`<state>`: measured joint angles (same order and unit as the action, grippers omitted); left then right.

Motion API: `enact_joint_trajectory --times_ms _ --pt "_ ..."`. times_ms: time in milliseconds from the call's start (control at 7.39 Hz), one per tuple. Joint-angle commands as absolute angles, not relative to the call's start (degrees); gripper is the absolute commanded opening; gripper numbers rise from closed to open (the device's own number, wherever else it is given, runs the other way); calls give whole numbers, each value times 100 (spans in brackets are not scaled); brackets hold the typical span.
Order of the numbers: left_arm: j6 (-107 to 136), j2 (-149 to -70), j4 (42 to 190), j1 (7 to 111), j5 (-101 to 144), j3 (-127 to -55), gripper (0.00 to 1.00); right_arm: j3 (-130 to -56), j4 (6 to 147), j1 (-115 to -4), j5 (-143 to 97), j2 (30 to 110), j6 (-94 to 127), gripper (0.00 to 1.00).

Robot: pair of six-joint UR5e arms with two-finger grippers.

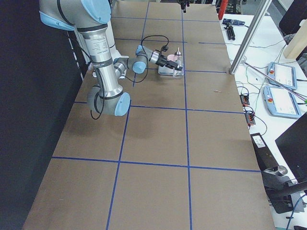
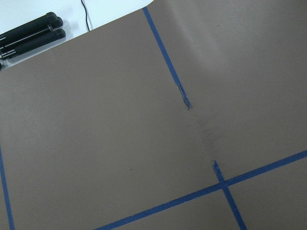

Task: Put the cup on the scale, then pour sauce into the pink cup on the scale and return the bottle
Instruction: 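Bring the bottle spout over the pink cup with the right gripper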

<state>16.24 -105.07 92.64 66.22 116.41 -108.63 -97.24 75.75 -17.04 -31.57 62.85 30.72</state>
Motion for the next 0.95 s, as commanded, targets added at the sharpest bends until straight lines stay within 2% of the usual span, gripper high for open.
enact_joint_trajectory --times_ms 0,812 --pt "1137 -10276 9325 6881 11733 -10872 91 -9668 7682 -1627 -3120 6170 2927 0" --pt "492 -9818 9299 7189 12620 -11135 91 -9519 8358 -1486 -2690 6170 2400 0"
